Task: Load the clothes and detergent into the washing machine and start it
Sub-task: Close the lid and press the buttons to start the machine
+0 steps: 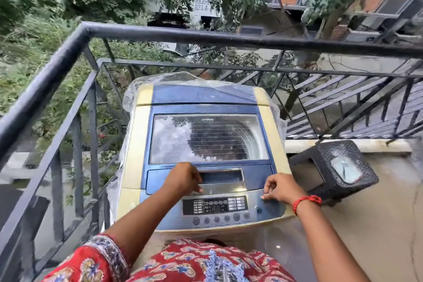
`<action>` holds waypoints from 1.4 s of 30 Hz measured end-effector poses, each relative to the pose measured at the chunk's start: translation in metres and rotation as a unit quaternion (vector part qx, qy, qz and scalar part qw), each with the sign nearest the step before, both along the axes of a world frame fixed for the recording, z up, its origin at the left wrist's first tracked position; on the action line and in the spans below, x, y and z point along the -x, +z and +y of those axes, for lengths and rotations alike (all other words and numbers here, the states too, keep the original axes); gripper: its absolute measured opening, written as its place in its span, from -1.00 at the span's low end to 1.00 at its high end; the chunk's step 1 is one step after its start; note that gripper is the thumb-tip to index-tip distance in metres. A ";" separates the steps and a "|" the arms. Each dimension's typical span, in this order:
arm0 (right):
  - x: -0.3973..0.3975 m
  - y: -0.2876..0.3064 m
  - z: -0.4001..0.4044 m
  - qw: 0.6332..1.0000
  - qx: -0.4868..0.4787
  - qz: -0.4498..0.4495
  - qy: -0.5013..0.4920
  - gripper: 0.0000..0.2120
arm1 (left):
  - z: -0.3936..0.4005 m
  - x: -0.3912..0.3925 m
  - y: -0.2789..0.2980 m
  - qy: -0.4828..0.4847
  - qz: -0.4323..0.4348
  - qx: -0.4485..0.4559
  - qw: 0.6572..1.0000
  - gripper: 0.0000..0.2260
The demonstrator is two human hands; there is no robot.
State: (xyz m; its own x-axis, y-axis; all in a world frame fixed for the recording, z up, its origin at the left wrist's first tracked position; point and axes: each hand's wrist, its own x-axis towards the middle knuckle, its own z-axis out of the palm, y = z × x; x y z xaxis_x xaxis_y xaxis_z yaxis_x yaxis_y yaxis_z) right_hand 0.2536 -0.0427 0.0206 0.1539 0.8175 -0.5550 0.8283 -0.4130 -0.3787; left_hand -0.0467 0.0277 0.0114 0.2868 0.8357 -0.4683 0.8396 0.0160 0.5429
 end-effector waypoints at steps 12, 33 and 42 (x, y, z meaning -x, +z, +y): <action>-0.017 -0.013 -0.008 0.996 -0.016 0.086 -0.017 -0.75 | -0.025 -0.009 0.003 0.103 0.009 -0.022 0.994 -0.76; -0.017 -0.028 -0.016 0.992 -0.040 0.103 -0.052 -0.74 | -0.037 -0.012 0.008 0.144 0.001 -0.006 0.990 -0.67; -0.014 -0.025 -0.019 0.989 -0.036 0.123 -0.070 -0.69 | -0.033 -0.002 0.001 0.112 -0.023 -0.008 0.993 -0.66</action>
State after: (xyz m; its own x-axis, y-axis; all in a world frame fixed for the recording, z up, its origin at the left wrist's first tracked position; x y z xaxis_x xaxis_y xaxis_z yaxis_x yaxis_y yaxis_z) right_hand 0.2679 -0.0620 -0.0041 0.1362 0.8365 -0.5308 0.6436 -0.4820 -0.5945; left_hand -0.0443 -0.0052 0.0120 0.1132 0.8880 -0.4457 0.7900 0.1916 0.5825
